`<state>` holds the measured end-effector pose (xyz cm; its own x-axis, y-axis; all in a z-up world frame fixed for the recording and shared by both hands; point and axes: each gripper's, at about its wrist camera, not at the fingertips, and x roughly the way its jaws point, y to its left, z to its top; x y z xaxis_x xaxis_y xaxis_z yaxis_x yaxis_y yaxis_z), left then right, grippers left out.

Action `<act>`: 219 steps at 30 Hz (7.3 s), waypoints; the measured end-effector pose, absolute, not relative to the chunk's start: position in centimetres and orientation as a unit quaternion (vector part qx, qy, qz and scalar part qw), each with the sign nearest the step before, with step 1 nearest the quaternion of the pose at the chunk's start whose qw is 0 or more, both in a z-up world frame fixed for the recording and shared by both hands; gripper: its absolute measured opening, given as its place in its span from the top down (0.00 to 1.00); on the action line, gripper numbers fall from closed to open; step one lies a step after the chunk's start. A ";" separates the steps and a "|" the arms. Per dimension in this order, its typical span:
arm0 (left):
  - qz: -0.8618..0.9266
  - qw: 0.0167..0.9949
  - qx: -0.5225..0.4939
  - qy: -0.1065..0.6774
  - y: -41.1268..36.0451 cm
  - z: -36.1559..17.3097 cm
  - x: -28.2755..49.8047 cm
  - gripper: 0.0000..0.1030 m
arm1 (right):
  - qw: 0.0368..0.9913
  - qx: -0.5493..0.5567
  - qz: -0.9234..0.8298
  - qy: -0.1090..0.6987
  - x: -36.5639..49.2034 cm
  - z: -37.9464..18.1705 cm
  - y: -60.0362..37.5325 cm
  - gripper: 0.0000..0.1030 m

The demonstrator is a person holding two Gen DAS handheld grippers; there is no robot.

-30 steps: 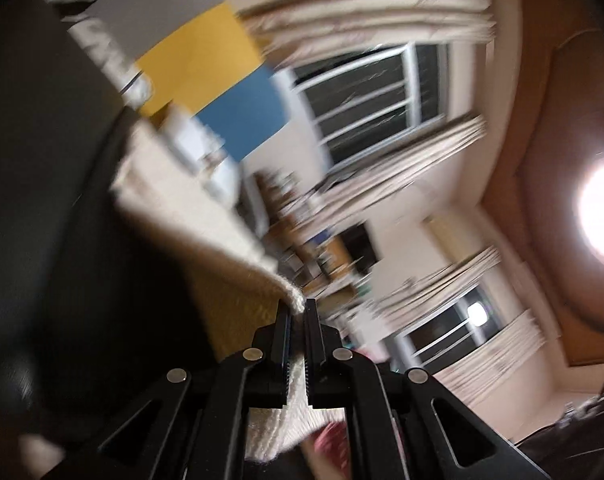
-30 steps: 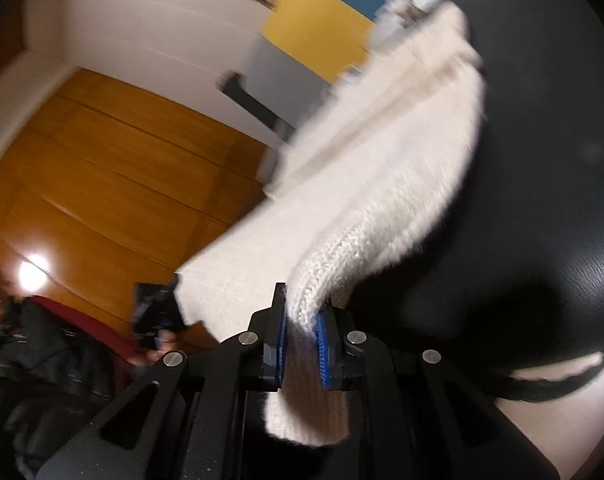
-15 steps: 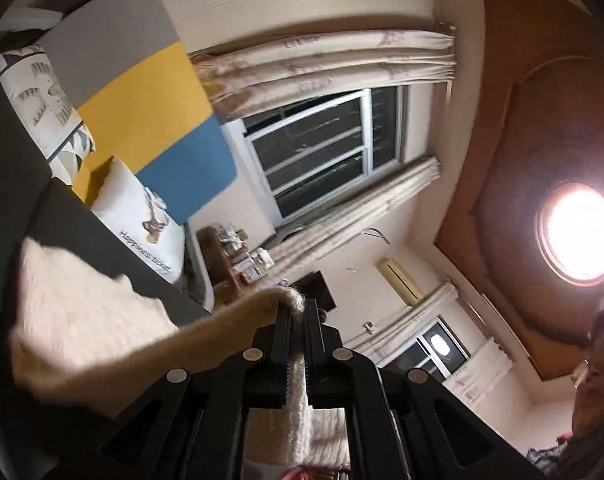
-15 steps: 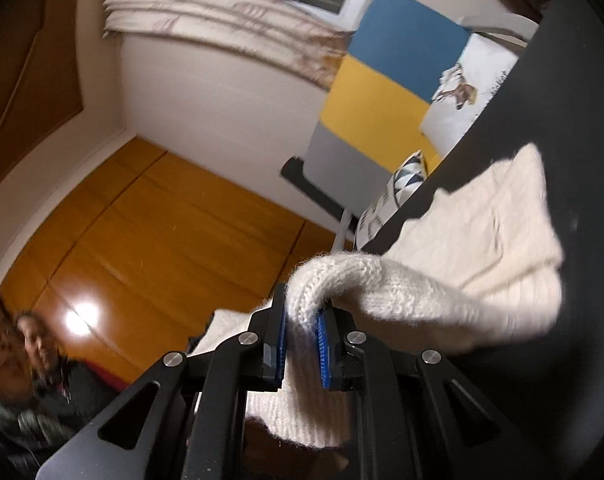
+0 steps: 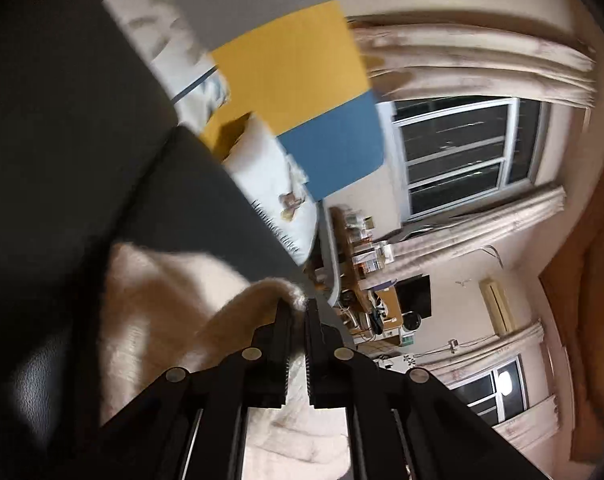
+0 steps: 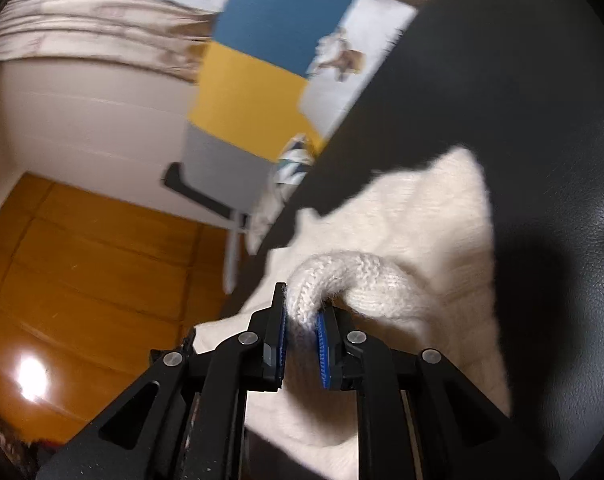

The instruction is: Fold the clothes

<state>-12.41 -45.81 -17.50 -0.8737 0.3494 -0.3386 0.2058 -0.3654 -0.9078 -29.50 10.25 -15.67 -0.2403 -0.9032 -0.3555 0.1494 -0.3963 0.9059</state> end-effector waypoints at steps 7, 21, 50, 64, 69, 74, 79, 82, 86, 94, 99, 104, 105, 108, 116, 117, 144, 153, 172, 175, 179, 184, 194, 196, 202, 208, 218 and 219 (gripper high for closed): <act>0.760 0.030 -0.278 -0.586 -44.7 -21.1 -10.4 0.95 | 0.399 0.516 -0.653 -0.385 -28.3 -17.0 9.9 0.45; 0.732 0.042 -0.310 -0.605 -41.7 -20.4 0.3 0.79 | 0.452 0.565 -0.597 -0.346 -21.0 -16.5 11.2 0.21; 0.772 -0.007 -0.286 -0.567 -44.2 -16.1 0.5 0.73 | 0.400 0.520 -0.695 -0.293 -22.2 -13.4 10.5 0.34; 0.798 0.050 -0.383 -0.462 -42.1 -17.6 2.1 0.66 | 0.357 0.522 -0.724 -0.274 -16.0 -16.3 15.1 0.34; 0.793 0.070 -0.409 -0.447 -41.7 -18.2 0.8 0.68 | 0.348 0.529 -0.723 -0.276 -16.2 -16.3 14.6 0.34; 0.817 0.140 -0.347 -0.439 -40.9 -13.4 2.2 0.95 | 0.337 0.537 -0.734 -0.246 -16.6 -16.3 13.6 0.34; 0.800 0.112 -0.360 -0.466 -41.0 -14.6 6.4 0.95 | 0.335 0.535 -0.746 -0.213 -16.6 -16.3 13.0 0.34; 0.772 0.056 -0.408 -0.484 -41.3 -18.8 7.5 0.94 | 0.330 0.532 -0.750 -0.214 -16.9 -16.7 12.9 0.34; 0.738 0.059 -0.405 -0.537 -41.6 -21.3 8.2 0.81 | 0.327 0.533 -0.752 -0.209 -17.2 -16.3 12.8 0.34; 0.798 0.053 -0.370 -0.472 -43.6 -16.0 5.7 0.71 | 0.352 0.510 -0.752 -0.225 -17.2 -13.9 15.4 0.34; 0.803 0.046 -0.388 -0.451 -44.2 -15.8 -0.1 0.70 | 0.354 0.499 -0.763 -0.208 -18.4 -13.3 15.6 0.34; 0.812 0.054 -0.406 -0.416 -43.4 -15.8 -4.3 0.69 | 0.351 0.486 -0.778 -0.189 -20.9 -12.7 14.9 0.34; 0.813 0.053 -0.412 -0.409 -43.3 -16.0 -4.6 0.69 | 0.355 0.485 -0.778 -0.183 -21.7 -12.6 14.8 0.34; 0.812 0.056 -0.422 -0.398 -43.3 -16.3 -5.2 0.69 | 0.353 0.496 -0.778 -0.154 -23.4 -12.9 13.0 0.34; 0.822 0.047 -0.442 -0.357 -41.9 -16.1 -6.9 0.81 | 0.331 0.534 -0.777 -0.044 -26.0 -14.2 7.8 0.53; 0.831 0.044 -0.439 -0.338 -41.6 -15.8 -6.9 0.88 | 0.328 0.535 -0.778 -0.027 -25.8 -14.2 7.4 0.83; 0.893 0.116 -0.398 -0.175 -37.3 -8.1 -10.0 0.73 | 0.369 0.495 -0.786 -0.021 -23.2 -10.4 5.4 0.57; 0.835 0.229 -0.501 -0.010 -30.0 -11.4 -18.2 0.65 | 0.440 0.522 -0.731 -0.002 -20.4 -12.5 1.9 0.56; 0.840 0.251 -0.481 0.015 -28.1 -11.9 -18.4 0.97 | 0.430 0.515 -0.742 -0.007 -20.5 -12.7 2.0 0.56; 0.866 0.233 -0.442 -0.013 -28.8 -10.2 -18.2 0.97 | 0.429 0.495 -0.755 0.006 -20.1 -11.8 1.5 0.56; 0.868 0.197 -0.456 0.000 -28.5 -11.8 -19.7 0.97 | 0.407 0.490 -0.770 0.043 -19.8 -12.4 0.4 0.56; 0.861 0.134 -0.490 0.003 -29.8 -16.1 -20.3 1.00 | 0.385 0.492 -0.778 0.064 -19.6 -14.1 0.0 0.56; 0.866 0.182 -0.460 -0.065 -32.2 -11.5 -16.8 0.72 | 0.426 0.468 -0.768 0.093 -20.1 -11.5 -4.1 0.56; 0.860 0.208 -0.464 -0.051 -31.6 -10.8 -16.1 0.63 | 0.440 0.475 -0.756 0.096 -20.4 -11.5 -5.5 0.52; 0.820 0.194 -0.539 -0.007 -29.2 -13.8 -16.2 0.57 | 0.452 0.482 -0.744 0.102 -19.5 -11.9 -7.1 0.47; 0.835 0.155 -0.527 0.014 -27.4 -14.6 -16.2 0.89 | 0.444 0.488 -0.742 0.116 -19.4 -12.2 -8.1 0.46; 0.891 0.073 -0.448 -0.020 -27.6 -13.6 -16.6 0.96 | 0.401 0.461 -0.784 0.110 -20.8 -11.6 -7.5 0.46; 0.889 0.069 -0.453 -0.013 -27.3 -14.1 -16.8 0.96 | 0.395 0.461 -0.786 0.117 -21.1 -11.9 -7.7 0.46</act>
